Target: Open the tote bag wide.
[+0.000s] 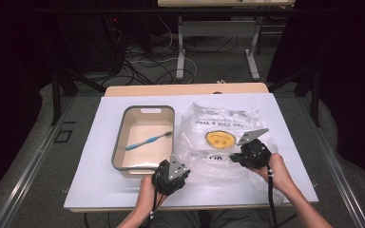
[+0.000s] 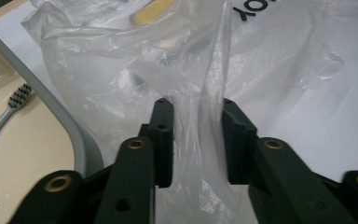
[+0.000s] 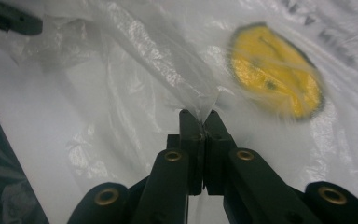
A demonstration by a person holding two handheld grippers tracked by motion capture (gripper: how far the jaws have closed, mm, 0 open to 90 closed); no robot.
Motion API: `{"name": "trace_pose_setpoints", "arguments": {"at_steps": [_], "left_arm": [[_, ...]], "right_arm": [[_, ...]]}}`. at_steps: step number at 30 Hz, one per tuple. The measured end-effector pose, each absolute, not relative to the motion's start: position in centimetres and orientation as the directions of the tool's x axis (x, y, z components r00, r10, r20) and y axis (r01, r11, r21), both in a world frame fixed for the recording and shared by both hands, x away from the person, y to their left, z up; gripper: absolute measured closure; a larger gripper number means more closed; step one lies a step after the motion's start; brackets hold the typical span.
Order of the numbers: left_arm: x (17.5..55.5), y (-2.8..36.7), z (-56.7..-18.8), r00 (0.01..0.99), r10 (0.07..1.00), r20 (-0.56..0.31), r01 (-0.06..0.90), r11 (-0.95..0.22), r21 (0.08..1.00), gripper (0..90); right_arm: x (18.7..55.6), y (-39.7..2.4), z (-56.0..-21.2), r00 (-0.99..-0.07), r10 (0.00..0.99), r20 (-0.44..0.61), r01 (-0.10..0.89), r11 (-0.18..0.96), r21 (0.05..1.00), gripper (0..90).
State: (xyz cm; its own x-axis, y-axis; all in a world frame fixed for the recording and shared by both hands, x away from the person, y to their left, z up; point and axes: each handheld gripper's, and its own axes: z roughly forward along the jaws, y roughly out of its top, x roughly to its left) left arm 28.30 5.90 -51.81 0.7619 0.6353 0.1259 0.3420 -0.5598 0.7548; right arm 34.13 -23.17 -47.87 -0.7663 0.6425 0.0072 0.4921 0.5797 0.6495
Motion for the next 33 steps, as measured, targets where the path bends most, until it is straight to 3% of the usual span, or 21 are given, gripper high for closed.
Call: {"name": "trace_pose_setpoints", "arguments": {"at_steps": [3, 13, 21, 33], "left_arm": [[28.3, 5.8, -51.8, 0.755, 0.642, 0.134, 0.336, -0.554, 0.761, 60.2], [28.0, 5.0, -51.5, 0.782, 0.603, 0.158, 0.308, -0.593, 0.744, 59.3], [29.3, 3.8, -50.5, 0.763, 0.622, 0.177, 0.293, -0.578, 0.762, 78.4], [31.7, 4.9, -45.7, 0.669, 0.722, 0.179, 0.254, -0.448, 0.857, 82.0]], "right_arm": [[34.4, -23.5, -46.9, -0.748, 0.664, 0.015, 0.5, 0.548, 0.67, 89.9], [34.7, -24.6, -44.6, -0.707, 0.708, -0.001, 0.495, 0.495, 0.714, 89.9], [35.2, -25.7, -42.9, -0.679, 0.734, -0.01, 0.494, 0.466, 0.734, 89.8], [36.3, -25.3, -40.2, -0.664, 0.748, 0.009, 0.499, 0.435, 0.749, 89.8]]}}
